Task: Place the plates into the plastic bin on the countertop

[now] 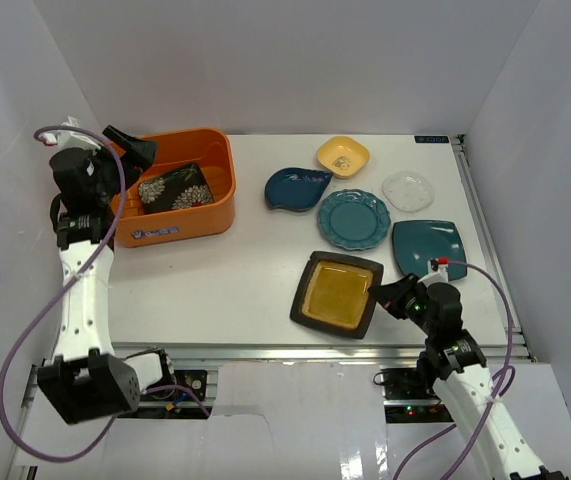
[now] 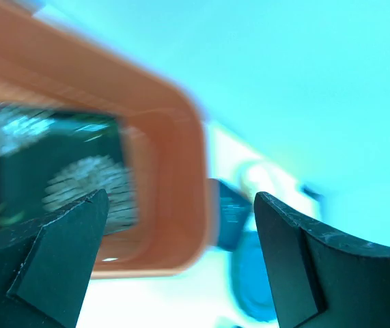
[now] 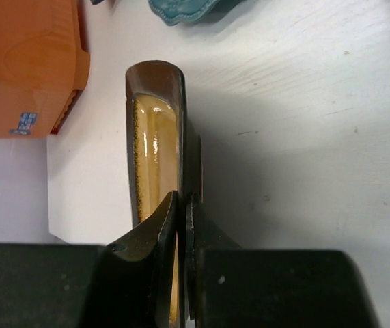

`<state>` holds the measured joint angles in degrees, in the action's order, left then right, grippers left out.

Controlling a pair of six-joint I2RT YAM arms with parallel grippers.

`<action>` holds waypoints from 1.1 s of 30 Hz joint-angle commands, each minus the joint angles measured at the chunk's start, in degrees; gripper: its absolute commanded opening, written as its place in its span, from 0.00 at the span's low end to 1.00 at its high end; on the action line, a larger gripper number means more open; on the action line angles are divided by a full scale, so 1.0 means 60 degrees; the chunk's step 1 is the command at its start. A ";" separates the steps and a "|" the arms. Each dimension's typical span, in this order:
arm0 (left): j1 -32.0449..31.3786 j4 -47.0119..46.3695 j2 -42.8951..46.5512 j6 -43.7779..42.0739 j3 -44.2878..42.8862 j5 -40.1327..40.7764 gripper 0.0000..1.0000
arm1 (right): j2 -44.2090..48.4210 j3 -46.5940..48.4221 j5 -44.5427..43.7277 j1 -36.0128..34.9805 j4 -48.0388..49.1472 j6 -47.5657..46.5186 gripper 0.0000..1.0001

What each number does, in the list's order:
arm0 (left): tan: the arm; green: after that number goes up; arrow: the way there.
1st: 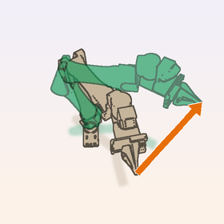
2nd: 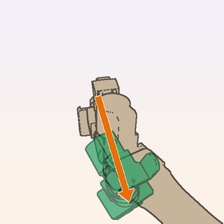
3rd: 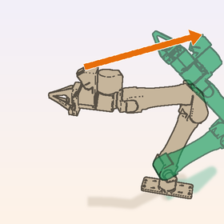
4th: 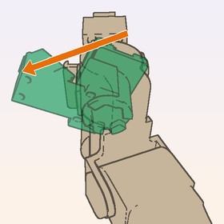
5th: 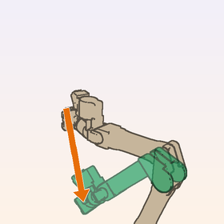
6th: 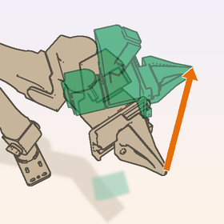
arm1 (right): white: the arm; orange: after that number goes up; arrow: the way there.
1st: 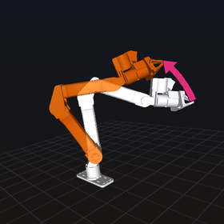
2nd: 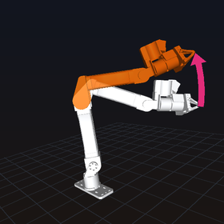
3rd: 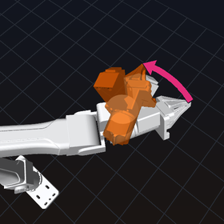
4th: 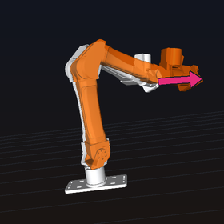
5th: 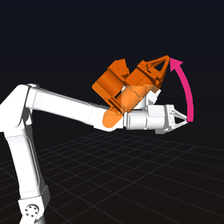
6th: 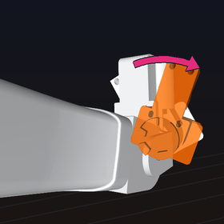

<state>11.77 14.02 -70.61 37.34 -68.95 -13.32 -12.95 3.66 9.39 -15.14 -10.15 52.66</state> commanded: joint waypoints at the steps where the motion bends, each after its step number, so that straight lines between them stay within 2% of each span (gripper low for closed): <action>1: -0.0188 -0.0403 0.1628 0.0294 -0.0038 -0.1688 0.98 | -0.0638 0.1482 0.1231 -0.0070 0.2040 -0.0091 0.08; 5: -0.0832 -0.0403 0.3094 0.0499 0.0708 -0.3269 0.95 | -0.1807 0.2610 0.1833 -0.0055 0.3431 0.0128 0.08; 6: -0.0964 -0.0389 0.3343 0.0587 0.0928 -0.4012 0.95 | -0.2029 0.2844 0.2008 -0.0055 0.3653 0.0158 0.08; 9: -0.1448 0.0005 0.3944 0.0588 0.2140 -0.5303 0.94 | -0.3156 0.3826 0.2491 -0.0041 0.4430 0.0246 0.08; 14: -0.1522 0.0139 0.3932 0.0222 0.3930 -0.6581 0.97 | -0.5192 0.5160 0.3254 -0.0041 0.6128 0.0845 0.08; 17: -0.1566 -0.0722 0.3349 0.0381 0.4764 -0.7737 0.98 | -0.6143 0.5657 0.3810 -0.0055 0.6993 0.1329 0.08; 20: -0.2192 -0.1953 0.2806 0.0982 0.5016 -0.7975 0.98 | -0.6747 0.5936 0.4220 -0.0070 0.7594 0.1637 0.08; 25: -0.3336 -0.4267 0.2131 0.2181 0.5002 -0.7946 0.98 | -0.7289 0.6201 0.4339 -0.0450 0.7654 0.1535 0.08; 31: -0.4085 -0.4754 0.1091 0.2126 0.4914 -0.7244 0.98 | -0.7831 0.6099 0.4690 -0.0817 0.8355 0.1885 0.08; 33: -0.4246 -0.4754 0.0798 0.2009 0.4841 -0.6922 0.93 | -0.7963 0.5997 0.4836 -0.0861 0.8663 0.2105 0.08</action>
<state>-12.21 -11.31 -64.34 49.65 -38.22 -57.39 -61.10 36.23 35.46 -19.81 28.88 59.42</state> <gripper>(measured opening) 0.952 0.108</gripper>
